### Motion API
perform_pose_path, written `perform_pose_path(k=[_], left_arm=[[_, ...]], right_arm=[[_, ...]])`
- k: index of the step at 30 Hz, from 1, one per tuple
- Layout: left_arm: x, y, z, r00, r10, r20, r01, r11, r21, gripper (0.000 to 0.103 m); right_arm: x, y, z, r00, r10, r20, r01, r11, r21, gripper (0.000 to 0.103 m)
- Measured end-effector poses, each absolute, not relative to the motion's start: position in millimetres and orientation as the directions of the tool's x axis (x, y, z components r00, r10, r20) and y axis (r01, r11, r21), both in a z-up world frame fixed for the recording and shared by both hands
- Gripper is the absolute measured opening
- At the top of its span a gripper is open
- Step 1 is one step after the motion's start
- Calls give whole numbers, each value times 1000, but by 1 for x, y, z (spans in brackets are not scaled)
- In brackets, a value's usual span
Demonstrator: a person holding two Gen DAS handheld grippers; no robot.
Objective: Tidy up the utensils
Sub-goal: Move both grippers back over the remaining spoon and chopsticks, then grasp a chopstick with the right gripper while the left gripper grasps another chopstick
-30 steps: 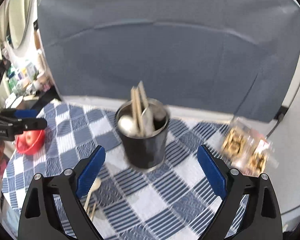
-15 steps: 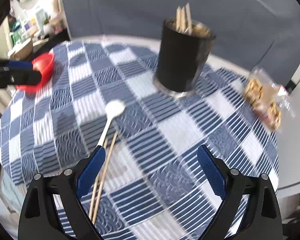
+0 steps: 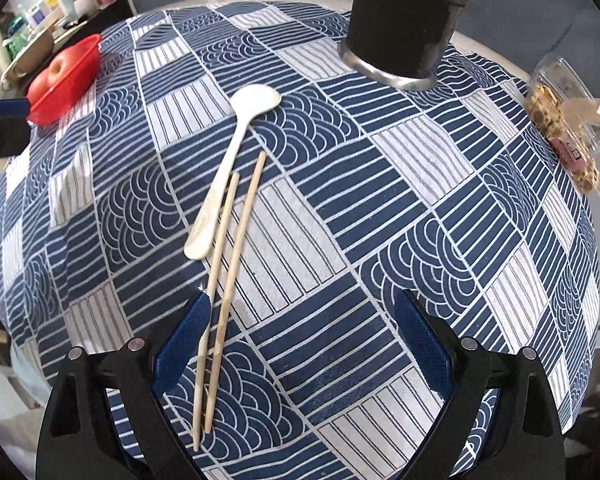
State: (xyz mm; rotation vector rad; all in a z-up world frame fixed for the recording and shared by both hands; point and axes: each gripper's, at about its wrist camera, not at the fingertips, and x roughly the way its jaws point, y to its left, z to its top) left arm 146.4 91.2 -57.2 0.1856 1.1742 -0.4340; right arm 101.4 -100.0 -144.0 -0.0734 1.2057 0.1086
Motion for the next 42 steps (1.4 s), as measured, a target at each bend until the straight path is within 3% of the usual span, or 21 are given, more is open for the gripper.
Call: perform_pose_path(k=[4,10,18,30,31,34,36,38,42], left_arm=[[144,92,-69,288,-241,-927,413,905,-107,94],[139,88,-86,254,-240,-937,419,900,-118,94],[130,85,-101,233,-229,-945,409,905,-119,94],[108,88,-118,230,-174,-958,240,964,-118,94],[107,87,-119,224,-183,-957,229,965,-131,94],[100,78,-122,226,-179,-957,194,971,-136,94],[94,68,-123,230,-171,-958,195,973,-126,94],[90,57,-123,233,-183,-955,194,971,-139,94],[85,30,-124,243,-197,-950,213,966,-146,94]], right_arm=[[105,-98,-152,345,15,-938,-121,992,-29,89],[109,-108,-165,324,86,-942,-97,994,58,96],[102,-104,-166,361,89,-928,-102,993,55,97],[105,-105,-162,315,103,-943,-169,984,51,95],[104,-107,-161,312,108,-944,-189,981,49,91],[101,-122,-153,318,118,-941,-211,976,51,63],[100,-135,-150,318,122,-940,-211,976,55,28],[101,-148,-149,310,117,-944,-202,978,55,7],[97,-188,-149,303,135,-943,-122,987,102,5]])
